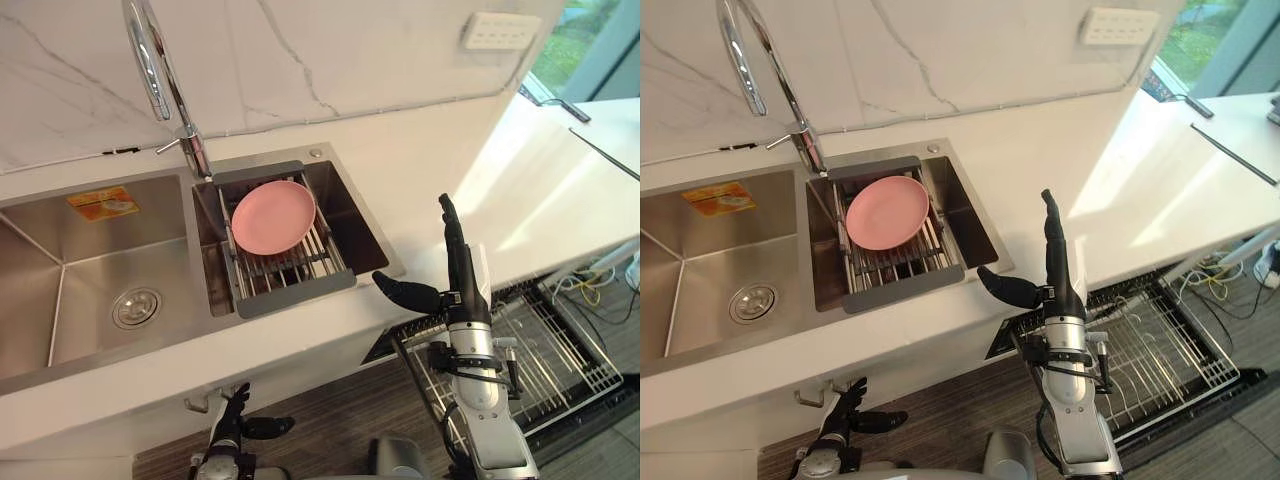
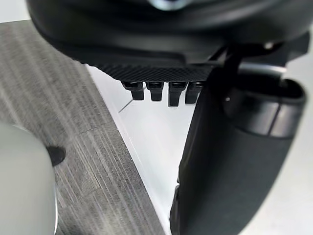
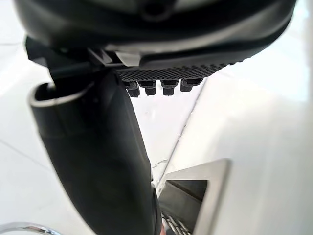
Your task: Walk over to the sink, pick up the cup, carry it to the dishwasher, place the cup inside the dishwasher, then close the dishwasher door
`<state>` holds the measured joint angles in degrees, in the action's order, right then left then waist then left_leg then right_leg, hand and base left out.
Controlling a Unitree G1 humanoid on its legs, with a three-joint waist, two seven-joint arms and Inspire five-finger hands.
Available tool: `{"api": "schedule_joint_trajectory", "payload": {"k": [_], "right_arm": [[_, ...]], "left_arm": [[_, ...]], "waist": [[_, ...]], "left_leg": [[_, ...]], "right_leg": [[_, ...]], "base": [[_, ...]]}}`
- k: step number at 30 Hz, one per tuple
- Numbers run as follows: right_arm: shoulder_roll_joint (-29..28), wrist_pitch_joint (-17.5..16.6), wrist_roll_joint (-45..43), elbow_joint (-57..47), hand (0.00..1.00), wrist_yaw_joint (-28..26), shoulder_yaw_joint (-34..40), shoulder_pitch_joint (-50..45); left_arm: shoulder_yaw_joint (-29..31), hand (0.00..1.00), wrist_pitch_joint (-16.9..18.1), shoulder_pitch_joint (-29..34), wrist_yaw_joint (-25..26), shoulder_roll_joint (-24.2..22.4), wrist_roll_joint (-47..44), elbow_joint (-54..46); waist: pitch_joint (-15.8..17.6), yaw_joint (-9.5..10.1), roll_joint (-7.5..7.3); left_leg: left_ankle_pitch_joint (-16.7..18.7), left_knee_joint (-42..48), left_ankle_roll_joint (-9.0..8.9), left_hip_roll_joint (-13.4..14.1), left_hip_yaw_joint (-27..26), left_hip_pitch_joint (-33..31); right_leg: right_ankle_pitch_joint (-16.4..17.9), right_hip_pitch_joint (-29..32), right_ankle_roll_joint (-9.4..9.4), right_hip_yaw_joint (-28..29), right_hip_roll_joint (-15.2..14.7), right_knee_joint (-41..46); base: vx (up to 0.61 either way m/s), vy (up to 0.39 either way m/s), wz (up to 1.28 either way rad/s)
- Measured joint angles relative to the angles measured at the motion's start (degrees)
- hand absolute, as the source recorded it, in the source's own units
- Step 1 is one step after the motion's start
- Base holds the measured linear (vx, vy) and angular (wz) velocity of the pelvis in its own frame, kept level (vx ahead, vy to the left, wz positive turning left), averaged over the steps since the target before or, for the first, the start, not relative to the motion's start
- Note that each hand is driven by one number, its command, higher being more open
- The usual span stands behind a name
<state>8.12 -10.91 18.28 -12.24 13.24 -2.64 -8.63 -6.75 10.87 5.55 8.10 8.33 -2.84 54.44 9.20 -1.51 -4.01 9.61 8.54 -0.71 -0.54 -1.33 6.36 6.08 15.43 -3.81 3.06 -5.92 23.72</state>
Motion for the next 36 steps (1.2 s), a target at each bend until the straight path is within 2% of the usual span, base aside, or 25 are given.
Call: {"api": "schedule_joint_trajectory", "payload": {"k": [1, 2, 3, 5, 8, 18, 21, 23, 24, 30, 32, 33, 36], "right_arm": [[0.6, -0.2, -0.1, 0.0, 1.00, -0.1, 0.1, 0.1], [2.5, 0.0, -0.1, 1.3, 1.00, -0.8, -0.3, 0.8], [4.2, 0.1, -0.1, 1.7, 1.00, -2.0, -0.7, 0.6], [5.3, 0.1, -0.1, 1.7, 1.00, -2.5, -1.2, 0.6], [6.4, 0.1, -0.6, 1.7, 1.00, -3.4, -1.0, 0.6], [8.6, -0.1, -1.2, 2.1, 1.00, -6.0, -2.2, 0.6], [9.2, -0.2, -1.2, 3.1, 1.00, -6.2, -2.8, 0.7], [9.7, -0.2, -1.2, 3.1, 1.00, -6.3, -3.0, 0.8], [12.2, -0.6, -1.2, 5.1, 1.00, -6.2, -4.0, 1.8], [12.1, -0.6, -1.2, 5.1, 1.00, -6.2, -4.0, 1.8], [10.9, -0.6, -1.2, 5.1, 1.00, -6.2, -3.9, 1.2], [9.5, -0.6, -1.2, 5.1, 1.00, -6.1, -3.8, 0.7], [5.2, -0.5, -1.2, 5.1, 1.00, -5.8, -0.4, -2.1]], "left_arm": [[0.0, 1.00, -0.2, -0.1, -1.2, 0.3, -0.2, 0.6], [0.4, 1.00, -0.4, -0.8, -0.8, -1.4, 0.5, 1.8], [1.7, 1.00, -0.4, -0.6, -0.1, -2.8, 0.6, 2.2], [2.0, 1.00, -0.1, -0.3, 0.9, -3.1, 0.7, 2.2], [1.9, 1.00, 0.4, -0.4, 0.7, -2.7, 2.0, 2.3], [1.8, 1.00, 0.6, -0.4, 0.7, -2.6, 2.9, 2.5], [1.8, 1.00, 0.6, -0.4, 0.7, -2.3, 2.9, 2.5], [1.8, 1.00, 0.6, -0.4, 0.7, -2.2, 2.9, 2.6], [1.9, 1.00, 0.6, -0.9, 0.7, -2.1, 2.9, 3.8], [2.0, 1.00, 0.6, -1.0, 0.7, -2.1, 2.9, 3.7], [3.0, 1.00, 0.6, -0.9, 0.7, -2.3, 2.9, 3.8], [3.1, 1.00, 0.6, -0.6, 0.7, -2.4, 2.9, 3.8], [3.9, 1.00, 0.4, -0.5, 0.6, -2.7, 3.0, 4.1]], "waist": [[0.3, -0.39, 0.21], [0.0, 0.07, 2.52], [-0.5, 1.00, 3.68], [-1.1, 1.28, 4.63], [-0.9, 0.83, 4.35], [-1.2, 0.66, 3.86], [-1.5, 0.77, 3.20], [-1.5, 0.76, 3.16], [-1.3, 0.22, 3.06], [-1.2, 0.06, 3.03], [-1.0, -0.17, 3.17], [-1.0, -0.92, 3.20], [-0.6, -1.79, 3.44]], "left_leg": [[0.8, 0.7, -0.31, -0.5, 0.5, 0.2], [1.4, 2.2, -0.50, 0.9, 0.4, -0.4], [1.9, 2.5, -1.21, 2.5, 0.3, -0.8], [1.9, 1.2, -1.29, 4.2, 0.2, -0.8], [1.7, -0.6, -1.45, 5.6, 0.2, -0.8], [0.2, -2.7, -1.44, 5.2, 1.0, -0.4], [-0.3, -4.2, -1.72, 5.0, 2.2, -0.5], [-0.4, -4.2, -1.75, 5.1, 2.4, -0.5], [-0.9, -5.7, -2.07, 5.4, 3.4, -0.3], [-0.9, -5.8, -2.06, 5.4, 2.6, 0.3], [-0.9, -6.1, -2.07, 5.6, 1.6, 1.2], [-0.9, -6.3, -2.08, 5.7, 0.7, 1.6], [-0.9, -6.4, -2.08, 5.7, -0.9, 2.6]], "right_leg": [[-0.9, -0.1, -0.21, -0.1, -0.4, -0.1], [-1.1, -1.2, 0.05, -1.3, 0.4, -0.6], [-1.7, -2.4, 0.51, -1.6, 1.6, -3.3], [-2.8, -2.9, 1.20, -2.2, 3.3, -5.7], [-5.1, -4.3, 1.45, -2.8, 4.6, -10.1], [-13.0, -11.6, 1.00, -4.7, 4.0, -24.6], [-15.2, -13.1, 0.92, -5.4, 4.0, -28.6], [-15.3, -13.4, 0.94, -5.8, 4.0, -28.6], [-15.4, -13.3, 1.19, -6.8, 4.0, -28.6], [-15.4, -13.4, 1.21, -6.1, 4.3, -28.6], [-15.5, -13.6, 1.26, -5.0, 4.5, -28.6], [-15.5, -13.7, 1.26, -4.5, 4.6, -28.6], [-15.5, -14.1, 1.22, -3.3, 4.9, -28.6]], "base": [[0.21, -0.107, 0.84], [0.24, -0.098, 0.40], [0.16, -0.058, 0.10], [0.09, -0.078, -0.07], [0.01, -0.037, -0.01], [-0.04, 0.025, 0.12], [-0.04, 0.007, 0.13], [-0.04, 0.001, 0.08], [-0.02, 0.000, 0.04], [0.00, 0.001, -0.05], [0.00, 0.018, -0.28], [-0.01, 0.026, -0.25], [-0.01, 0.018, -0.19]]}}
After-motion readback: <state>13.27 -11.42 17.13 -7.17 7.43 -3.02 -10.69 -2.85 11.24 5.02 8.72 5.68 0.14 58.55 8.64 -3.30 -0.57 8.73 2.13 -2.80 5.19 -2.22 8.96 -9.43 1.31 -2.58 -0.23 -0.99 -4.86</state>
